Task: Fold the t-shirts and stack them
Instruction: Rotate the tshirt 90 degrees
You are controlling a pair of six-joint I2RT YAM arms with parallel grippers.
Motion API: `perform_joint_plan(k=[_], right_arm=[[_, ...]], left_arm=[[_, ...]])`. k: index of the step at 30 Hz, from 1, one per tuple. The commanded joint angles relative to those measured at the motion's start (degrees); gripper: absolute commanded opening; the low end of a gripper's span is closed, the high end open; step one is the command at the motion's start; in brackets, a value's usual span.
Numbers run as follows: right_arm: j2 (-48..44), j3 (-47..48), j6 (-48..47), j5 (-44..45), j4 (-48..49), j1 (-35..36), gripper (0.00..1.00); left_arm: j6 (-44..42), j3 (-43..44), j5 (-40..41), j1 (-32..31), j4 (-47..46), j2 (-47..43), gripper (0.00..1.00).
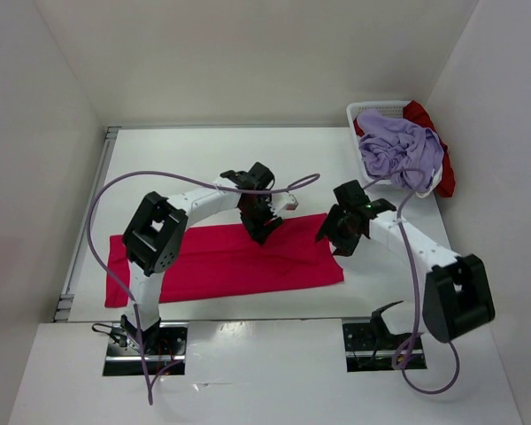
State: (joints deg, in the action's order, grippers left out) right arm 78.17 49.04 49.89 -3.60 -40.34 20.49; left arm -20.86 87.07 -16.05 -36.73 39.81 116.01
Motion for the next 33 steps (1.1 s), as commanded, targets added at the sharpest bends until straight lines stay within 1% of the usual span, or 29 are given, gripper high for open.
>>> perform_joint_plan(k=[1, 2, 4, 5, 6, 8, 10, 11, 12, 14, 15, 17, 18, 20, 21, 23, 24, 27, 28, 30, 31, 33], right_arm=[[-8.19, 0.80, 6.69, 7.80, -5.36, 0.51, 0.68], [-12.04, -1.03, 7.76, 8.34, -6.50, 0.51, 0.71], [-15.49, -3.49, 10.74, 9.12, -7.04, 0.51, 0.71], [-18.29, -4.20, 11.80, 9.13, -7.91, 0.51, 0.71], [-19.45, -4.82, 12.77, 9.13, -8.61, 0.51, 0.71], [-21.12, -6.67, 15.83, 9.83, -9.23, 0.51, 0.71], [-23.50, -8.16, 18.04, 10.71, -9.94, 0.51, 0.71], [-24.37, -9.73, 19.01, 10.71, -9.94, 0.51, 0.71], [-25.25, -10.36, 21.02, 10.71, -9.94, 0.51, 0.71], [-27.37, -12.02, 23.05, 11.33, -9.32, 0.51, 0.71], [-27.37, -12.56, 23.93, 12.20, -9.32, 0.51, 0.71], [-27.99, -13.44, 25.08, 12.21, -8.79, 0.51, 0.71], [-27.03, -13.44, 25.08, 12.21, -8.79, 0.51, 0.71], [-24.48, -13.97, 25.78, 11.69, -8.79, 1.21, 0.71], [-22.82, -14.49, 25.79, 11.68, -8.18, 1.83, 0.71], [-21.14, -16.16, 25.79, 10.46, -6.08, 1.83, 0.72], [-20.17, -17.21, 26.31, 9.32, -5.55, 1.83, 0.72], [-17.36, -18.97, 25.70, 6.94, -2.66, 1.83, 0.72], [-17.35, -19.59, 25.70, 5.46, -2.64, 1.83, 0.72], [-17.35, -20.47, 25.70, 4.83, -1.94, 1.83, 0.72], [-17.35, -20.47, 25.70, 4.83, -1.94, 2.36, 0.72], [-17.35, -21.00, 25.70, 4.83, -1.32, 2.36, 0.72]], left_arm=[[1.96, 1.70, -1.26, -0.01, -0.53, -3.76, 0.70], [1.97, 2.31, -1.26, -0.01, -0.53, -4.29, 0.74], [2.49, 3.45, -1.26, -0.01, 0.08, -5.61, 0.75], [3.10, 3.46, -1.26, -0.01, 0.09, -5.62, 0.81], [3.89, 4.16, -1.26, 0.51, 0.09, -5.62, 0.83], [4.68, 4.16, -1.26, 2.10, 0.09, -7.10, 0.83], [5.56, 3.64, 1.19, 3.33, -0.61, -8.42, 0.85], [6.44, 3.03, 2.77, 5.16, -1.22, -10.25, 0.85], [6.45, 2.24, 6.00, 6.48, -2.27, -11.32, 0.87], [7.59, -0.83, 9.01, 9.73, -3.33, -15.08, 0.88], [7.59, -1.98, 11.37, 13.84, -3.34, -16.33, 0.88], [7.59, -5.14, 12.01, 19.04, -3.34, -19.05, 0.88], [7.59, -6.28, 12.53, 24.55, -3.34, -19.76, 0.88], [6.29, -10.57, 13.59, 29.85, -3.34, -21.60, 0.88], [5.66, -12.34, 15.25, 34.14, -3.86, -22.74, 0.88], [4.26, -15.94, 17.45, 37.50, -5.26, -23.98, 0.88], [2.95, -19.53, 19.11, 40.48, -5.27, -24.51, 0.88], [0.66, -23.69, 20.35, 45.24, -5.89, -25.21, 0.88], [0.04, -25.44, 20.36, 48.82, -5.89, -25.21, 0.88], [-1.28, -26.25, 20.36, 52.44, -6.94, -25.21, 0.88], [-2.59, -27.03, 20.97, 55.68, -6.94, -25.21, 0.88], [-3.92, -27.57, 20.98, 58.34, -8.34, -24.43, 0.88]])
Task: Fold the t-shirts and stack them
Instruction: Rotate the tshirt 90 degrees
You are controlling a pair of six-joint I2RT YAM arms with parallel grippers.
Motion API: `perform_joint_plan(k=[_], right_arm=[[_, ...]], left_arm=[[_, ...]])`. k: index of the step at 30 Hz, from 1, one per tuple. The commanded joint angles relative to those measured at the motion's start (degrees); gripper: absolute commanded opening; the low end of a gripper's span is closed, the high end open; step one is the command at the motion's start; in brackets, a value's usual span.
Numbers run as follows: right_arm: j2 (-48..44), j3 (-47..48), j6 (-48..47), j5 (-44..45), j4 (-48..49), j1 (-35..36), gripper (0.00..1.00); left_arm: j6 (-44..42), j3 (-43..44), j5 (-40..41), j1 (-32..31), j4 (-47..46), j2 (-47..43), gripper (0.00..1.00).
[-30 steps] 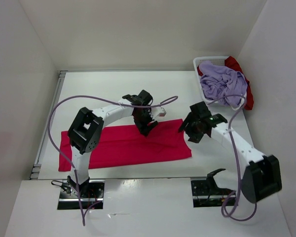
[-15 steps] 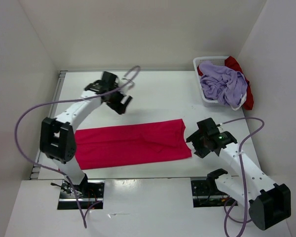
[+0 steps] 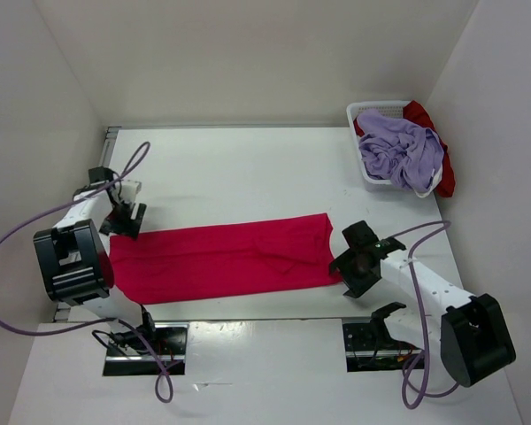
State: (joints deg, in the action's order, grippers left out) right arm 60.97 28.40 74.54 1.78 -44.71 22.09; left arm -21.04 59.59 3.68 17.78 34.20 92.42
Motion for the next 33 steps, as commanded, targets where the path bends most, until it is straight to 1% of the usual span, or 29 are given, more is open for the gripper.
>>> perform_joint_plan(k=[1, 4, 9, 12, 13, 17, 19, 20, 21, 22, 23, 24, 25, 26, 27, 28, 30, 31, 32, 33], right_arm=[[0.89, -0.37, 1.04, -0.55, 3.57, 0.77, 0.72], [4.14, 0.24, -0.09, -1.08, 4.54, 0.77, 0.72], [10.65, 3.23, -2.30, 0.76, 4.54, 0.77, 0.72], [11.45, 3.85, -2.99, 0.77, 5.15, 0.77, 0.59], [12.15, 3.85, -3.00, 0.77, 5.16, 0.77, 0.44], [15.31, 5.78, -3.70, 0.15, 6.56, 0.77, 0.08], [17.16, 8.50, -6.06, -0.46, 6.56, 0.77, 0.01], [19.25, 11.56, -7.56, 0.15, 7.61, 0.77, 0.00], [20.84, 13.68, -8.35, 1.46, 6.66, 0.77, 0.00], [24.60, 17.96, -11.06, 3.91, 6.65, 0.77, 0.00], [26.64, 20.00, -12.56, 4.63, 6.65, 0.16, 0.00], [31.44, 24.03, -15.63, 5.33, 6.65, -0.72, 0.00], [31.49, 24.07, -17.14, 5.34, 7.43, -0.73, 0.00], [36.71, 28.59, -18.63, 5.34, 8.66, -1.43, 0.00], [39.81, 31.51, -20.21, 6.82, 8.67, -1.43, 0.00], [46.19, 38.85, -23.62, 7.70, 8.67, -1.43, 0.00], [52.55, 47.40, -26.89, 9.72, 8.06, -1.43, 0.00], [58.68, 56.32, -30.04, 11.73, 7.10, -1.43, 0.00], [58.74, 61.11, -31.72, 12.54, 7.09, -1.43, 0.02], [64.65, 65.77, -33.31, 13.24, 6.57, -1.43, 0.09]], left_arm=[[-4.88, -0.09, 1.85, 5.41, -3.25, -0.84, 0.88], [-5.51, -0.71, 3.17, 6.65, -3.78, 1.79, 0.88], [-6.56, -2.46, 3.79, 7.27, -5.80, 3.11, 0.88], [-7.09, -3.78, 4.32, 7.80, -6.33, 3.12, 0.88], [-7.09, -3.78, 4.84, 7.80, -6.33, 3.12, 0.88], [-7.62, -4.31, 4.84, 9.63, -6.33, 3.64, 0.88], [-7.62, -3.69, 4.23, 11.04, -5.72, 3.64, 0.88], [-7.62, -3.09, 4.23, 11.05, -5.72, 3.64, 0.88], [-8.22, -3.08, 4.23, 12.00, -5.02, 3.64, 0.88], [-8.23, -2.38, 3.62, 12.88, -4.23, 3.64, 0.88], [-8.23, -1.68, 3.09, 12.89, -3.70, 3.64, 0.88], [-8.84, -1.67, 3.08, 13.59, -3.18, 3.03, 0.88], [-8.85, -1.15, 2.56, 13.60, -2.30, 3.03, 0.88], [-8.85, -1.15, 2.56, 14.12, -2.29, 2.24, 0.88], [-8.85, -0.62, 2.56, 14.12, -0.72, 1.54, 0.88], [-9.37, -0.62, 2.56, 14.12, -0.01, 0.84, 0.88], [-9.37, 0.25, 1.86, 14.12, 2.53, 0.22, 0.88], [-9.37, 1.30, 0.81, 14.12, 3.59, 0.21, 0.88], [-9.37, 1.84, 0.19, 14.12, 4.47, -0.31, 0.88], [-9.37, 2.36, 0.18, 14.12, 6.04, -0.31, 0.88]])
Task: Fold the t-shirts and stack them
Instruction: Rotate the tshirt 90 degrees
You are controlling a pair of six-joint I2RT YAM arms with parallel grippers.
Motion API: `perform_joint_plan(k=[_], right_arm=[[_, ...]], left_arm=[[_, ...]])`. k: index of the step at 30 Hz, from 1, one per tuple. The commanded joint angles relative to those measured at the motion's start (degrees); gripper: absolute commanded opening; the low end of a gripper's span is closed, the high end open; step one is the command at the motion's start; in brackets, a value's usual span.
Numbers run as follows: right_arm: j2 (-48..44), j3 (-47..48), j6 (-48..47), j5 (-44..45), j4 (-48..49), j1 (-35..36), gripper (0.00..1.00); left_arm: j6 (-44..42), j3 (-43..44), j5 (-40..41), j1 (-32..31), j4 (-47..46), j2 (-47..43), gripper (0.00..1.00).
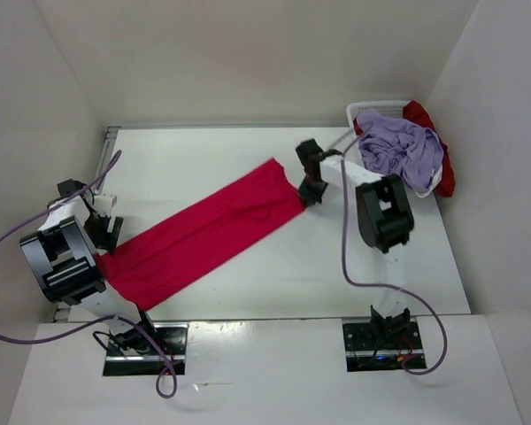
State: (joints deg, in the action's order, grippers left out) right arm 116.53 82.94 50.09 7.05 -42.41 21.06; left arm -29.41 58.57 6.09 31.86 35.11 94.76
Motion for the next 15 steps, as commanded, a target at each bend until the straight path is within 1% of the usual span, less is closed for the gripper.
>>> perform_joint_plan(k=[1, 2, 3, 4, 5, 6, 7, 8, 9, 10, 11, 13, 15], right_arm=[[12.11, 21.46, -10.52, 8.50, 3.40, -0.40, 0.18], [18.32, 27.22, -13.41, 10.25, 2.17, -0.40, 0.24], [21.69, 33.11, -14.91, 11.40, 0.68, -0.40, 0.30], [24.77, 45.96, -16.49, 12.54, -2.73, -0.40, 0.36], [28.28, 53.13, -18.16, 14.38, -5.11, 0.29, 0.41], [35.71, 61.21, -21.57, 15.09, -10.62, 0.30, 0.55], [39.09, 76.26, -23.35, 15.71, -12.93, 0.82, 0.60], [39.12, 76.41, -23.37, 15.71, -12.17, 0.83, 0.66], [38.08, 75.45, -23.37, 12.93, -11.04, 0.13, 0.70], [37.55, 77.18, -23.37, 12.90, -12.68, -0.40, 0.73], [36.67, 77.72, -24.06, 14.29, -13.56, 0.20, 0.74], [30.54, 72.92, -26.96, 14.84, -13.05, 1.26, 0.76], [24.48, 67.30, -27.50, 14.31, -11.91, 3.10, 0.77]], left_arm=[[0.04, 3.92, -2.22, 0.05, 5.84, -2.65, 0.93], [0.58, 4.71, -2.22, -1.43, 6.37, -2.65, 0.93], [1.19, 4.72, -1.70, -1.97, 7.15, -2.65, 0.93], [2.24, 5.24, -1.69, -1.97, 7.16, -2.65, 0.93], [2.25, 5.24, -1.69, -2.76, 7.86, -2.65, 0.93], [3.12, 5.94, -2.48, -3.29, 8.56, -2.65, 0.93], [3.13, 5.95, -2.48, -3.29, 8.57, -2.13, 0.93], [3.83, 5.95, -3.27, -4.08, 9.26, -2.12, 0.93], [3.83, 5.95, -3.80, -5.13, 9.79, -2.12, 0.93], [3.83, 5.95, -3.80, -5.83, 9.80, -2.12, 0.93], [3.83, 5.25, -4.50, -7.41, 9.80, -2.12, 0.93], [3.83, 3.32, -4.51, -9.00, 9.80, -2.65, 0.93], [3.31, 1.56, -3.98, -10.32, 7.96, -2.65, 0.93]])
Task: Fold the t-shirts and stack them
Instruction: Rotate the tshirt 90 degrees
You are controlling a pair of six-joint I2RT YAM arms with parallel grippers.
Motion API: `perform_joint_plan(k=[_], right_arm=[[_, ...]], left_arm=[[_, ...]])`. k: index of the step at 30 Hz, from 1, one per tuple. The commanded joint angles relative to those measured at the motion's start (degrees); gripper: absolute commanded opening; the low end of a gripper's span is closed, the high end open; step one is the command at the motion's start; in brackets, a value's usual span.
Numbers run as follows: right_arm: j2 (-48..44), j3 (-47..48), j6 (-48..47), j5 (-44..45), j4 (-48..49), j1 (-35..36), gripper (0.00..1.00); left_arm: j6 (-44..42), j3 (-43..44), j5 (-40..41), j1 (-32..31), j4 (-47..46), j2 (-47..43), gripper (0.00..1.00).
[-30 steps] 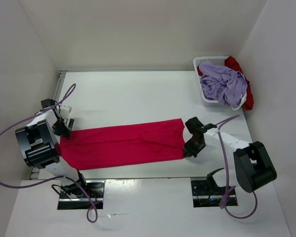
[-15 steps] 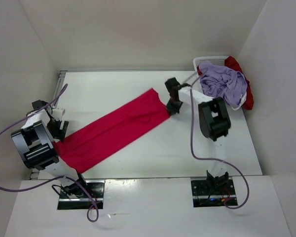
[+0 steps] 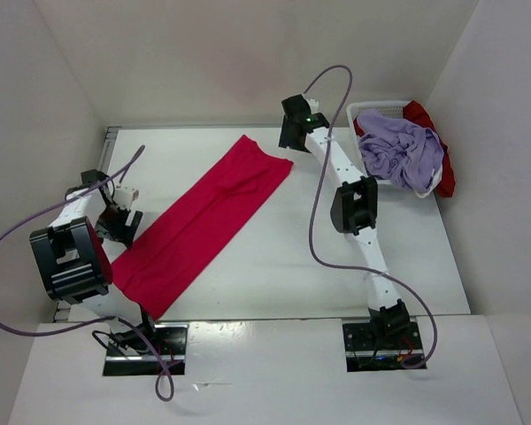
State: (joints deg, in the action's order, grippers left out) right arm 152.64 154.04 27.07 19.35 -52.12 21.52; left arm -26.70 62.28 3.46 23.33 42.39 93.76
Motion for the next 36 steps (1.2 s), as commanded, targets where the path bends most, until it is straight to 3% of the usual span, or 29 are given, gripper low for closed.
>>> perform_joint_plan(k=[1, 5, 6, 8, 10, 13, 17, 22, 25, 26, 32, 36], right_arm=[[-18.27, -9.66, -5.27, 2.00, -1.68, 3.52, 0.77], [-37.90, -30.85, -6.59, 8.15, 5.07, 10.72, 0.90], [-41.59, -40.73, -5.81, 6.59, 6.66, 12.13, 0.90], [-50.45, -49.32, -1.79, 4.65, 8.87, 15.04, 0.90], [-54.10, -59.58, 2.96, 2.55, 10.80, 15.75, 0.90], [-55.96, -64.21, 3.96, 0.60, 13.26, 14.61, 0.89], [-44.65, -56.16, 1.23, -6.92, 15.38, 7.34, 0.88], [-22.97, -31.56, 1.24, -8.02, 9.69, 3.62, 0.85], [-8.97, -11.71, -0.53, -5.65, -1.34, 3.62, 0.85], [-5.02, 0.61, -1.40, -4.08, -4.97, 3.10, 0.85], [0.73, 0.83, 0.35, -6.00, -5.80, -0.07, 0.85], [2.84, -1.10, -0.70, -12.59, -4.31, -1.65, 0.81]], left_arm=[[0.59, -3.03, -0.66, -2.50, -0.11, -1.65, 0.93], [-0.02, -6.55, 1.81, -2.50, -3.53, -1.65, 0.92], [-0.63, -7.78, 2.42, -1.98, -3.54, -2.78, 0.92], [-0.64, -8.32, 2.95, -1.45, -4.94, -3.75, 0.92], [-0.64, -9.80, 3.56, -0.75, -4.95, -5.07, 0.92], [-1.95, -11.48, 4.97, -0.22, -4.95, -6.57, 0.90], [-4.59, -14.03, 8.21, 1.09, -4.95, -9.46, 0.89], [-10.55, -15.69, 10.25, 6.37, -2.94, -13.34, 0.89], [-11.89, -15.70, 10.86, 9.71, -1.00, -14.04, 0.89], [-12.58, -15.70, 10.17, 10.24, -1.00, -14.04, 0.89], [-11.54, -14.12, 6.73, 11.12, 2.17, -9.40, 0.89], [-11.53, -14.64, 6.12, 11.74, 0.85, -5.87, 0.88]])
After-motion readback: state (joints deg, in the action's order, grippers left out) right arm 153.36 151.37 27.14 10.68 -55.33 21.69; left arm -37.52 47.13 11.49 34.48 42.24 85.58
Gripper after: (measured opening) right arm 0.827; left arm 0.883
